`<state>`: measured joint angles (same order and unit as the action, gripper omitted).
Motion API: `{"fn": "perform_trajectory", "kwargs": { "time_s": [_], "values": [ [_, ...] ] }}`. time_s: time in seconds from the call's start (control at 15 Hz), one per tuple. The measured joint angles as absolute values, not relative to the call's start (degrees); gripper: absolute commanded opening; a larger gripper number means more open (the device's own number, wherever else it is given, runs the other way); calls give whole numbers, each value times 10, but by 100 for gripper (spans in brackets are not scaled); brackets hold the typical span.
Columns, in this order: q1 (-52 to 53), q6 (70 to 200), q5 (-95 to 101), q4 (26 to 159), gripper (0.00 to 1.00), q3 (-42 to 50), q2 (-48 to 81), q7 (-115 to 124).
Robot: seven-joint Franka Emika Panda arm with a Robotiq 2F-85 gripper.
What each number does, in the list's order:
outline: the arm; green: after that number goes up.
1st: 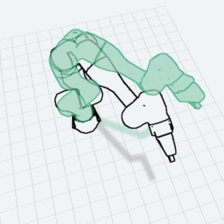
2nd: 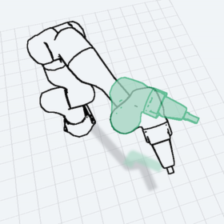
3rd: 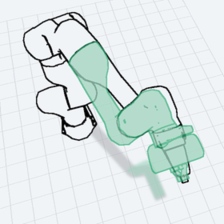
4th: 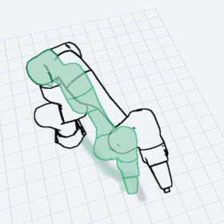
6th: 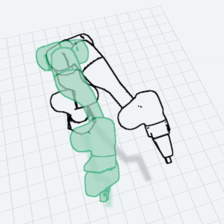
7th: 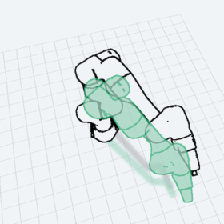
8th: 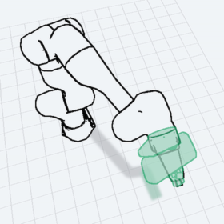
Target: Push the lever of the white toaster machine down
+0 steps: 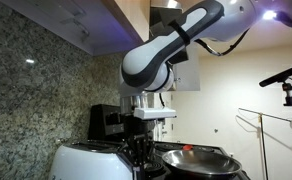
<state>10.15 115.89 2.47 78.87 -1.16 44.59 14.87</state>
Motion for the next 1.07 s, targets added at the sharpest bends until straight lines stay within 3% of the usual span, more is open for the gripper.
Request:
{"fn": "perform_trajectory", "kwargs": {
  "time_s": [0.47, 1.07],
  "values": [
    [108, 1164, 42, 805, 0, -10, 434, 148],
    [111, 1203, 99, 926, 0, 12, 355, 149]
  ]
}}
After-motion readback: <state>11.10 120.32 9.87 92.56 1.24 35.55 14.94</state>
